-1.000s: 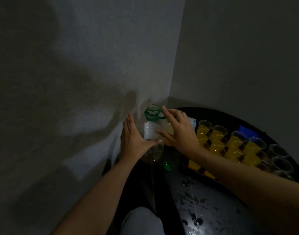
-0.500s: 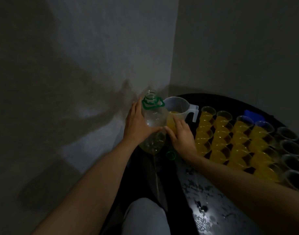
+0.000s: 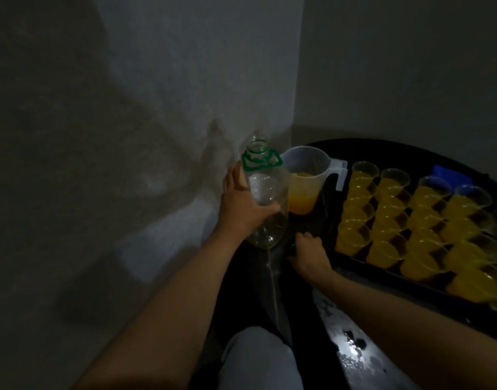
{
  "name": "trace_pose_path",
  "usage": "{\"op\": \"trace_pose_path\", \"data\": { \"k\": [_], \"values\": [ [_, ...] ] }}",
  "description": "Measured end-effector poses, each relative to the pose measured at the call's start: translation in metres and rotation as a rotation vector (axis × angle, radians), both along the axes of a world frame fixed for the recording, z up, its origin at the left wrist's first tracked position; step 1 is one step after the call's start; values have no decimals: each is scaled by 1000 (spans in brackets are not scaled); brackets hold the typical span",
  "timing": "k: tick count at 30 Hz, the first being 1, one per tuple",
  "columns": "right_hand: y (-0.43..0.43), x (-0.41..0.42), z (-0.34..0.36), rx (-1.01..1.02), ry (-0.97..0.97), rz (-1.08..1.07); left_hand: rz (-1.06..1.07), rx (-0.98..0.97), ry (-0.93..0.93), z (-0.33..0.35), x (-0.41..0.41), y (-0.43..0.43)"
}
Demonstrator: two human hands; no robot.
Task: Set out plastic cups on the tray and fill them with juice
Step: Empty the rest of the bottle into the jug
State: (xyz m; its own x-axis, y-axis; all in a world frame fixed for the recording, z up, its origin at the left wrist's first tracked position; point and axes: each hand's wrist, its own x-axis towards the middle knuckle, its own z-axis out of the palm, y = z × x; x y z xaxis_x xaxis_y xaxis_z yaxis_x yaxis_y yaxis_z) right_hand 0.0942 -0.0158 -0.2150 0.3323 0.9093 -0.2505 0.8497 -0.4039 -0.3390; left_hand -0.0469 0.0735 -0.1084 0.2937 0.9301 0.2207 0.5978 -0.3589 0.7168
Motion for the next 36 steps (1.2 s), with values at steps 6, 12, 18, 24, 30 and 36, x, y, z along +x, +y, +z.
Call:
{"op": "trace_pose_path", "data": {
  "k": [6, 12, 18, 24, 30, 36],
  "values": [
    [0, 1, -1, 25, -72, -11, -2, 15, 10, 0, 1, 0],
    [6, 14, 40, 375, 240, -313, -8, 22, -5, -3, -1, 2],
    [21, 38, 119, 706, 268, -309, -26, -34, -8, -1, -2, 1],
    [52, 36, 183, 815, 430, -191, -37, 5, 48, 0, -2, 4],
    [80, 0, 210, 831, 683, -75, -43, -22, 98, -2, -4, 7],
    [81, -10, 203, 677, 589, 140, -53, -45, 131, 1, -4, 8]
  ]
}}
